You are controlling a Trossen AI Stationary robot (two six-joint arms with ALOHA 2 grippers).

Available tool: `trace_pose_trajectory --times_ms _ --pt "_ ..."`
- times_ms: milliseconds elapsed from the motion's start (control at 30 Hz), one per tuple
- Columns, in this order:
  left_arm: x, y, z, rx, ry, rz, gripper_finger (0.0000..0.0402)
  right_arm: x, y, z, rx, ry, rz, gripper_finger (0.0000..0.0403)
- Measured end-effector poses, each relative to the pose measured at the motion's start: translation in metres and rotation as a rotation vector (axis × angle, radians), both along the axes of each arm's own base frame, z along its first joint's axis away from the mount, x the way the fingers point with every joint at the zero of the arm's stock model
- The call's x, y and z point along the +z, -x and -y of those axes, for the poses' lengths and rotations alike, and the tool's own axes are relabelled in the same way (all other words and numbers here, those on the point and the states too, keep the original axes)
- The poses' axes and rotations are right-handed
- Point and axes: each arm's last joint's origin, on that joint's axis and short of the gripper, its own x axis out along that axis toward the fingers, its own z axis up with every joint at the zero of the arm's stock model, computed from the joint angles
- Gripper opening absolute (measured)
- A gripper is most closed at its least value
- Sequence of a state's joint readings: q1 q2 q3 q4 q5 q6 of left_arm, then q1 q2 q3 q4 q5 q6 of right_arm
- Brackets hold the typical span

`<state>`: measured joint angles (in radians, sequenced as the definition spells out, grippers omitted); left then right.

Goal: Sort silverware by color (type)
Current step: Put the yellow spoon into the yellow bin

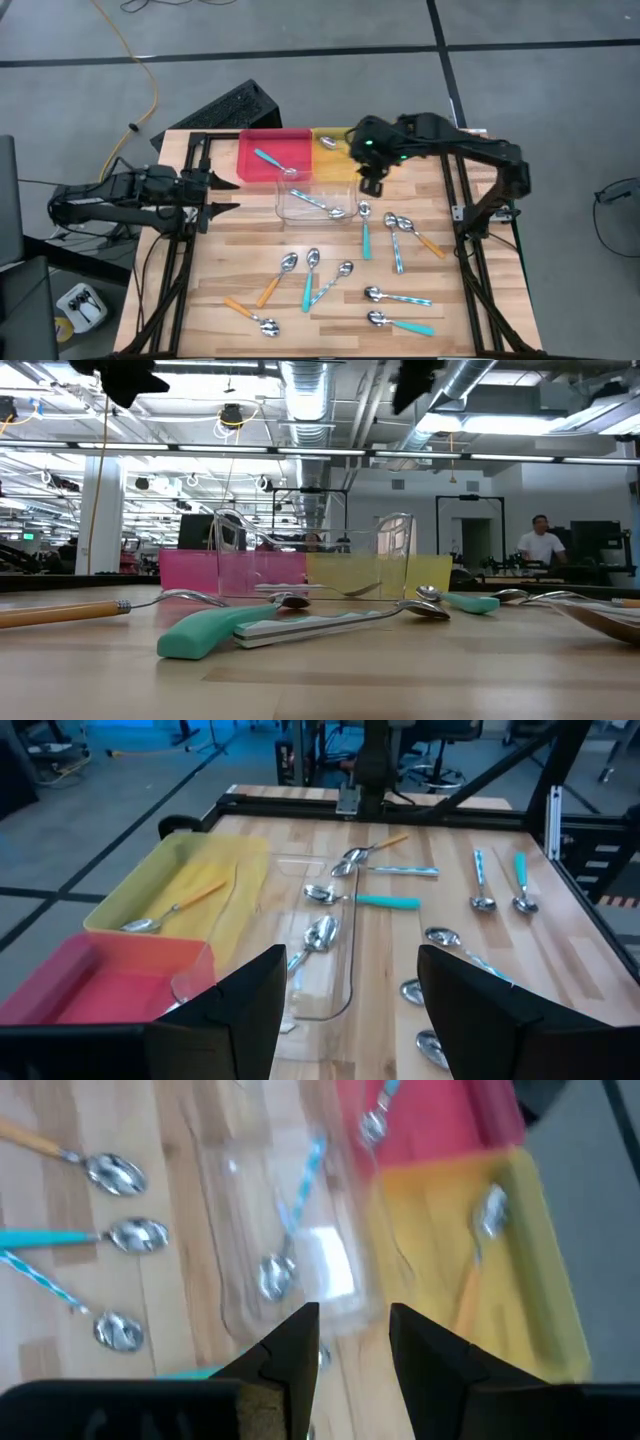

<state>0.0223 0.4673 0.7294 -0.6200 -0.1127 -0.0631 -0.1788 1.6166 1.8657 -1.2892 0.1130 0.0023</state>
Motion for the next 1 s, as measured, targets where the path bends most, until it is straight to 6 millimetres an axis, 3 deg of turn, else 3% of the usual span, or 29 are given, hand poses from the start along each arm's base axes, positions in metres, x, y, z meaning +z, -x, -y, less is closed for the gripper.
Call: trace_pose_trajectory --times_ms 133,233,633,800,1000 --pt "-0.012 0.003 0.000 0.008 0.024 0.004 0.0210 -0.005 0.031 -0.011 -0.026 -0.007 -0.021 0.0147" --pt "-0.022 0.002 0.000 0.013 0.035 0.011 0.0210 -0.021 0.055 -0.018 -0.074 -0.041 -0.032 0.0147" --pt "-0.044 -0.008 0.000 0.023 0.084 0.066 0.0210 -0.128 0.126 -0.045 -0.518 -0.229 -0.072 0.0147" --pt "-0.050 -0.011 0.001 0.001 0.092 0.086 0.0210 -0.164 0.142 -0.057 -0.629 -0.259 -0.151 0.0147" --pt "-0.061 -0.016 0.000 0.003 0.103 0.117 0.0210 -0.186 0.142 -0.068 -0.656 -0.270 -0.175 0.0147"
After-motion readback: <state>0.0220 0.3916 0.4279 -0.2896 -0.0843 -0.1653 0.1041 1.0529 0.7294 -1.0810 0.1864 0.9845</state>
